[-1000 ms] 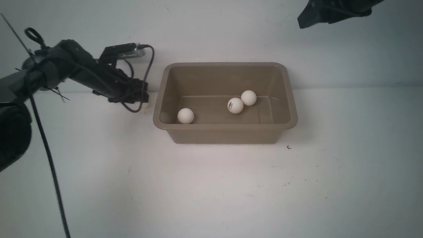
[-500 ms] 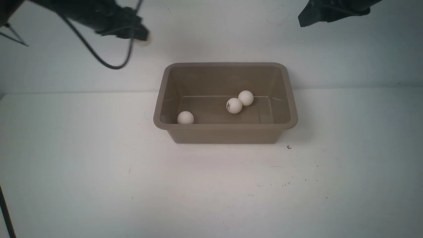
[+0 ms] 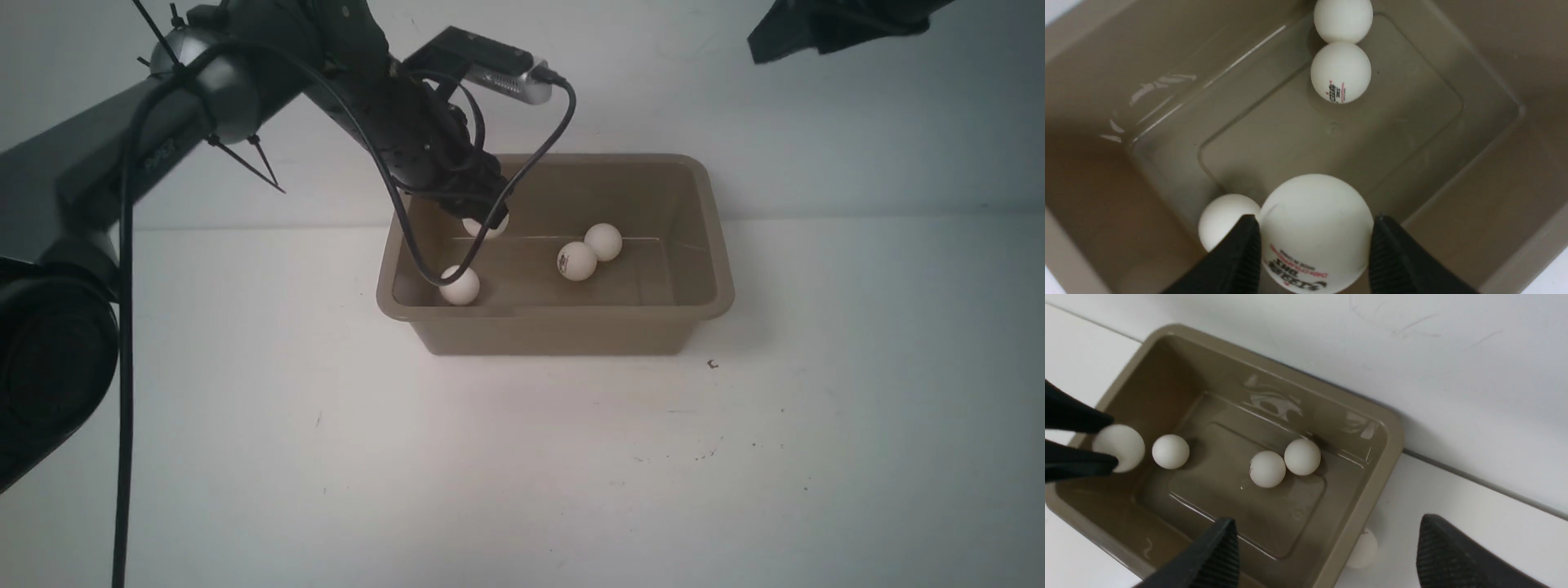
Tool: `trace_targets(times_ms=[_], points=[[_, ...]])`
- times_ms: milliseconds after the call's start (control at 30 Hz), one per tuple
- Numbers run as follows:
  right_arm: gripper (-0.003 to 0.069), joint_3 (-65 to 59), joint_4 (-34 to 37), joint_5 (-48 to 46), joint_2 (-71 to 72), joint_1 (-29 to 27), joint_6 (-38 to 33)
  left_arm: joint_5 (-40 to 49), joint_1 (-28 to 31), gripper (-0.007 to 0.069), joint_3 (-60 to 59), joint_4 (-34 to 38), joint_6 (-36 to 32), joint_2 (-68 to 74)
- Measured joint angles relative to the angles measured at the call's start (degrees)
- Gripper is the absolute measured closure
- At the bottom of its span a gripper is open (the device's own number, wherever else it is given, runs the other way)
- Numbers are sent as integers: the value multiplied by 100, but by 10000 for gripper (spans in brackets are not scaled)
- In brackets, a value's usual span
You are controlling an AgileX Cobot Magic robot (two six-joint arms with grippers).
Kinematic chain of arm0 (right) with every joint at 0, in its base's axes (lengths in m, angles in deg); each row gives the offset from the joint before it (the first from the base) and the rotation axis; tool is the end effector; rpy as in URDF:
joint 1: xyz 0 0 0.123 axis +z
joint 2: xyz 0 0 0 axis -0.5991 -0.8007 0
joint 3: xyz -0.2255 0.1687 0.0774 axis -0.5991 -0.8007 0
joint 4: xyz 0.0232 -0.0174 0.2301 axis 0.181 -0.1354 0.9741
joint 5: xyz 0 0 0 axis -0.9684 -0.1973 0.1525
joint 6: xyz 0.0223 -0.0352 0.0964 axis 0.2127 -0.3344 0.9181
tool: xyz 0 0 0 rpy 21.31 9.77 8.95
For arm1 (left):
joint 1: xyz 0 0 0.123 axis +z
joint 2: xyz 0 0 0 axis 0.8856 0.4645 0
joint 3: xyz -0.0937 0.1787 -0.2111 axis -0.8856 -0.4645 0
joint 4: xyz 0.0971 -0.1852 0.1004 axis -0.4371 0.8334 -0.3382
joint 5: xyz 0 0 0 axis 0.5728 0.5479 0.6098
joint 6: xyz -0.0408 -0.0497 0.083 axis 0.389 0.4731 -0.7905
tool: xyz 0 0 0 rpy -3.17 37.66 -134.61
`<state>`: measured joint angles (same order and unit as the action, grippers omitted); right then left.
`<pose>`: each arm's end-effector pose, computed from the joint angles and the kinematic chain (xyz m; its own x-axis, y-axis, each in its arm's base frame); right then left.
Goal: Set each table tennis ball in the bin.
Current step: Use the left arm to put the table tennis ball into the box, then use the right arm to clamp the table tennis ball closest to it
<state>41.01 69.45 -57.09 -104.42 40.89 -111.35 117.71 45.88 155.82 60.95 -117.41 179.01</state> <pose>0.4164 0.0743 0.3773 -0.7009 -0.2659 -0.6618 -0.4987 0.8461 0.1882 0.4532 -0.1661 0.2616 -0.6604 0.4900 -0.5690 0.6413 0.7622 -0.0879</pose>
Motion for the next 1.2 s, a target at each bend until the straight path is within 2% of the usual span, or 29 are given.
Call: trace_targets(times_ms=[67,133,167,300,500,633,867,1000,1067,1200], points=[[134,0,73,-22,122,-105,1,0,0,294,0,5,8,0],[134,-18,116,-50,245,-193,-1,0,0,242,0,18,54,0],[134,-80,127,-63,348,-242,-1,32,0,184,0,18,94,0],[145,-618,154,-8,849,-439,-137,343,0,87,30,25,153,-40],[165,-1654,263,319,1518,-705,-515,638,0,106,107,-8,60,-445],[175,-2929,299,1034,2023,-851,-953,1043,6,155,120,-102,-139,-1406],[176,-4357,394,2282,2034,-861,-1466,1450,37,167,163,-216,-134,-2954],[176,-4523,652,2621,1747,-861,-2228,1486,37,167,174,-340,-123,-3698],[176,-4523,960,2629,1450,-861,-3000,1519,37,167,174,-511,9,-4204],[176,-4523,1460,2405,1039,-861,-4063,1608,37,167,181,-726,245,-4669]])
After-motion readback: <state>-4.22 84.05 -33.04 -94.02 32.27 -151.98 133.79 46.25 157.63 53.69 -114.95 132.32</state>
